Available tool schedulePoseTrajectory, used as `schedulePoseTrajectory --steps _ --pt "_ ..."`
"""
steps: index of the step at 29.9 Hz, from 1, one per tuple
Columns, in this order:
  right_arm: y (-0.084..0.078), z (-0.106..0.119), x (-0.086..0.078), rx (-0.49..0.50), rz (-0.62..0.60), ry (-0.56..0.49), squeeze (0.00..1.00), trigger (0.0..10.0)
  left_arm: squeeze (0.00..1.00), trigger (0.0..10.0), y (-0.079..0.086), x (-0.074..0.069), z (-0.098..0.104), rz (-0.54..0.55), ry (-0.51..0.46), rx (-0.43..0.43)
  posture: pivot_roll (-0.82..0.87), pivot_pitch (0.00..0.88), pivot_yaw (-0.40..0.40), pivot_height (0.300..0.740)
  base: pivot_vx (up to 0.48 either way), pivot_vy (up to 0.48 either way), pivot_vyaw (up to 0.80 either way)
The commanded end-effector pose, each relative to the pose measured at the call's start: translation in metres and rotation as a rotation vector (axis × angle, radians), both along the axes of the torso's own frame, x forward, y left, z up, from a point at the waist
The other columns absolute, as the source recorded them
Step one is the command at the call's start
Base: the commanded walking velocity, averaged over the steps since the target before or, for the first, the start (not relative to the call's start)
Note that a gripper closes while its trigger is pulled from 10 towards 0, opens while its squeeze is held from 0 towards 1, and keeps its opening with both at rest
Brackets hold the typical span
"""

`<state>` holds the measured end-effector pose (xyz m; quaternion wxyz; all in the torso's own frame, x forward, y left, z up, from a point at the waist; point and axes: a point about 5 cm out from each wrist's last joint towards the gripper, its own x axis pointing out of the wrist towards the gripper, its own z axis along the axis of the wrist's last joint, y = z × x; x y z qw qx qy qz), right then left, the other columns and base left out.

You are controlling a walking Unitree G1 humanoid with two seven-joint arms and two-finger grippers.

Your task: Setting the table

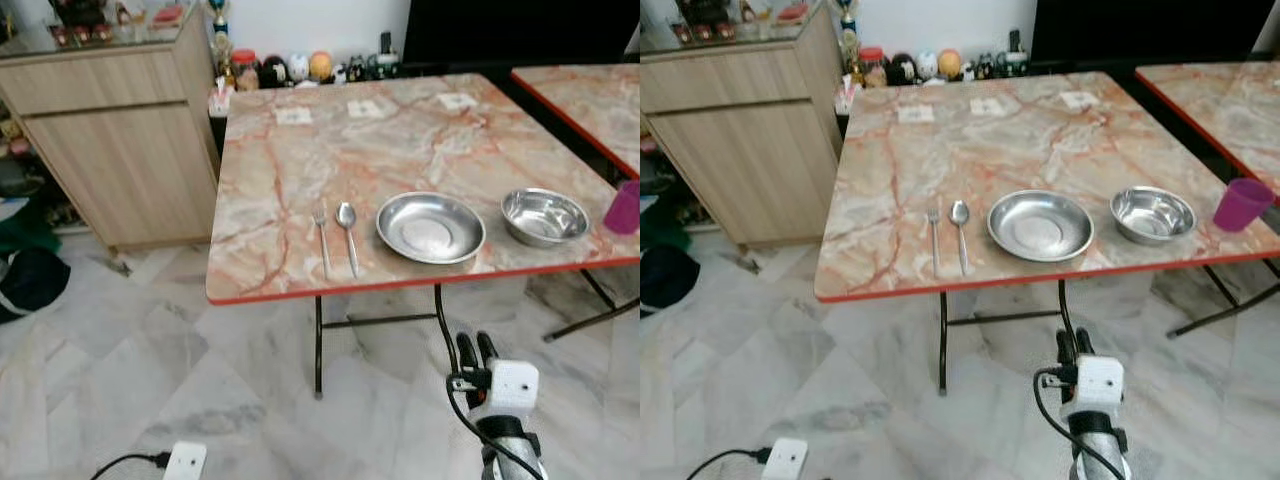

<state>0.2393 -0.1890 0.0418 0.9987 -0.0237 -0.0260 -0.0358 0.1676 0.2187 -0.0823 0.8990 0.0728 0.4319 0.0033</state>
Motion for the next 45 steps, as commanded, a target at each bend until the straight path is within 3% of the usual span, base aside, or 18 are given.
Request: schedulePoseTrajectory --steps 1,9,12,29,39,40,42,45 --pt "-0.005 0.008 0.004 0.001 -0.032 -0.019 0.00 10.0 0.00 10.0 0.003 -0.002 0.000 0.022 -0.012 -0.002 -0.06 0.000 0.024 0.732 0.000 0.000 0.00" --pt "-0.008 0.041 0.016 -0.023 -0.071 -0.114 0.00 10.0 0.00 10.0 0.003 0.003 0.002 0.059 -0.031 -0.013 -0.04 0.000 0.005 0.732 0.098 0.000 0.00" --pt "-0.013 0.057 0.025 0.048 -0.143 -0.157 0.00 10.0 0.00 10.0 0.006 0.003 0.003 0.082 -0.037 -0.009 -0.05 0.007 0.010 0.732 0.292 0.000 0.00" --pt "-0.008 0.062 0.029 0.087 -0.131 -0.127 0.00 10.0 0.00 10.0 0.009 -0.003 0.001 0.098 -0.028 -0.007 -0.03 0.034 0.010 0.732 0.319 0.000 0.00" --pt "-0.015 0.067 0.025 0.116 -0.160 -0.127 0.00 10.0 0.00 10.0 0.005 -0.003 0.000 0.089 -0.024 -0.011 -0.04 0.043 0.008 0.732 0.000 0.000 0.00" --pt "-0.023 0.067 0.024 0.193 -0.212 -0.118 1.00 10.0 0.00 10.0 0.005 -0.003 0.000 0.088 -0.023 -0.012 -0.05 0.046 0.008 0.732 0.000 0.000 0.00" --pt "-0.027 0.068 0.025 0.225 -0.232 -0.113 1.00 10.0 0.00 10.0 0.004 -0.003 0.000 0.087 -0.023 -0.013 -0.04 0.047 0.008 0.732 0.000 0.000 0.00" --pt "-0.036 0.069 0.029 0.374 -0.275 -0.092 1.00 10.0 0.00 10.0 0.003 -0.003 0.000 0.087 -0.023 -0.016 -0.05 0.051 0.008 0.732 0.000 0.000 0.00"
